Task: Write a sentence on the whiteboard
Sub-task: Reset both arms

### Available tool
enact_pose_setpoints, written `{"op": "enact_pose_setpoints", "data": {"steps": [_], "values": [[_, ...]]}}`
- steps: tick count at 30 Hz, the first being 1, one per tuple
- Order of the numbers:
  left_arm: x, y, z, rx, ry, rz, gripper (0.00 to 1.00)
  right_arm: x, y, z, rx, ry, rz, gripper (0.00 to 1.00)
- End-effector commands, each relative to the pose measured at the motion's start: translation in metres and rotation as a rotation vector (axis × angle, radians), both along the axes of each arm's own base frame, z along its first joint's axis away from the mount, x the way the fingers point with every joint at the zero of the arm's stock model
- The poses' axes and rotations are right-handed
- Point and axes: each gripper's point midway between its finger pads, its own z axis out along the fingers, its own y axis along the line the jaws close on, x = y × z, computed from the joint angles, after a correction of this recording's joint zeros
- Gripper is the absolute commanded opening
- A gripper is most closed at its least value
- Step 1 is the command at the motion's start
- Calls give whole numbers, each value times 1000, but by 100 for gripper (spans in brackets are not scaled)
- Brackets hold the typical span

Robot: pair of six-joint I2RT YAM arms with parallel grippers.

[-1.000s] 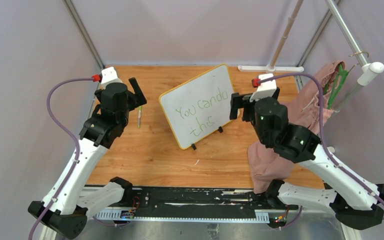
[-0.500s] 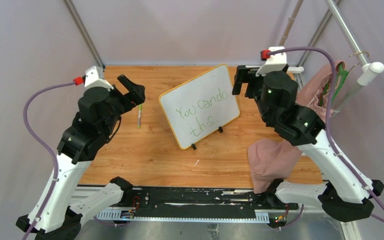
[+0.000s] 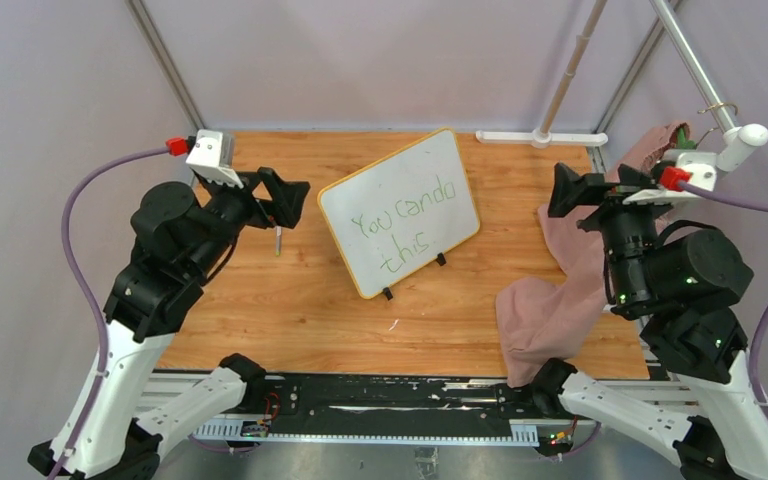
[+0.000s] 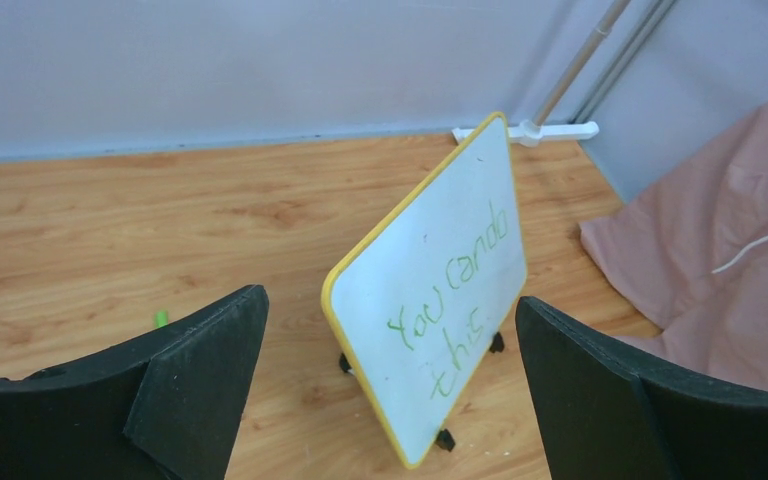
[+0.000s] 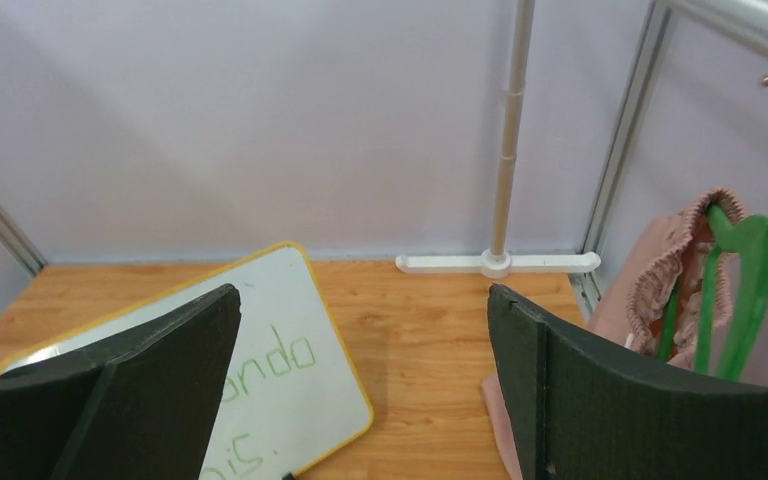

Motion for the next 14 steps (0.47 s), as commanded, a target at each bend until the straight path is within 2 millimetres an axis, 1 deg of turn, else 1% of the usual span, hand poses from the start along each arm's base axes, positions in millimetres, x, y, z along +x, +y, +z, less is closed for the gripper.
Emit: {"op": "enact_pose_setpoints", "data": {"steps": [1,4,6,9,14], "values": [[-5,18,8,63,-56,57,100,2,16,-27,-120,10,75,96],[-7,23,9,62,-64,74,100,-1,33,-39,-148,-1,174,97],[-9,21,8,74,-69,61,100,-2,39,-43,-134,4,206,98],[-8,24,4,81,-59,74,100,-2,41,-45,-113,11,214,98],[-2,31,-4,86,-14,130,100,-3,41,-42,-97,7,216,98]]}}
